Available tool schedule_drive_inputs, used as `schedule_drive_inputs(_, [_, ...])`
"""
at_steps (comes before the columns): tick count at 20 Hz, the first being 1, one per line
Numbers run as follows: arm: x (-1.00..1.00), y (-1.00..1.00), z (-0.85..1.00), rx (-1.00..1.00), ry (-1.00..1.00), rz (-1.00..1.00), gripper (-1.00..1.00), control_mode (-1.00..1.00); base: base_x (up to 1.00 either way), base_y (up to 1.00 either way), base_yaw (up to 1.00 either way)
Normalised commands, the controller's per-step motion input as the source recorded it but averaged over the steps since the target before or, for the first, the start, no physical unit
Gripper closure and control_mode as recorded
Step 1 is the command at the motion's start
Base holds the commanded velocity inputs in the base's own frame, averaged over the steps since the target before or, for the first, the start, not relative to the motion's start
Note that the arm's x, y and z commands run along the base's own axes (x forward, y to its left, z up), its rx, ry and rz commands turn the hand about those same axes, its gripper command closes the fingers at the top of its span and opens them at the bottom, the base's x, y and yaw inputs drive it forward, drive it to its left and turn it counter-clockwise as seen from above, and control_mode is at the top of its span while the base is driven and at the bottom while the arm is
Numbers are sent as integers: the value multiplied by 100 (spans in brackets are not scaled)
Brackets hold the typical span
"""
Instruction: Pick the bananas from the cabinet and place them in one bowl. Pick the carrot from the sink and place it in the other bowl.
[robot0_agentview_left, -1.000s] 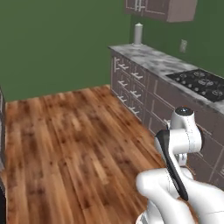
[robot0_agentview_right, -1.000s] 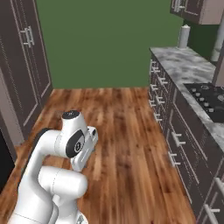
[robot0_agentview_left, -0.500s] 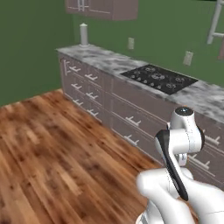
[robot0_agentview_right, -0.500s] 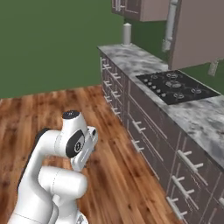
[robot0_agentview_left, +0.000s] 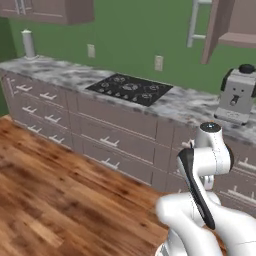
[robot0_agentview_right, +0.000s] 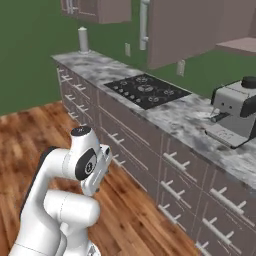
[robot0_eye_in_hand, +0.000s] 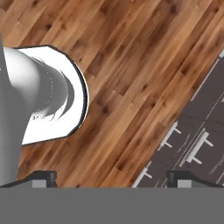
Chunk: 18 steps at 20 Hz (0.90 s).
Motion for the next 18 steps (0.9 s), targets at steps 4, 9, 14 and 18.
schedule_drive_inputs(4, [0,0,0,0,0,0,-100,100,0,-1,-50])
schedule_drive_inputs(9, [0,0,0,0,0,0,-100,100,0,-10,-50])
schedule_drive_inputs(14, [0,0,0,0,0,0,-100,100,0,-16,-50])
schedule_drive_inputs(18, [0,0,0,0,0,0,-100,100,1,-19,-49])
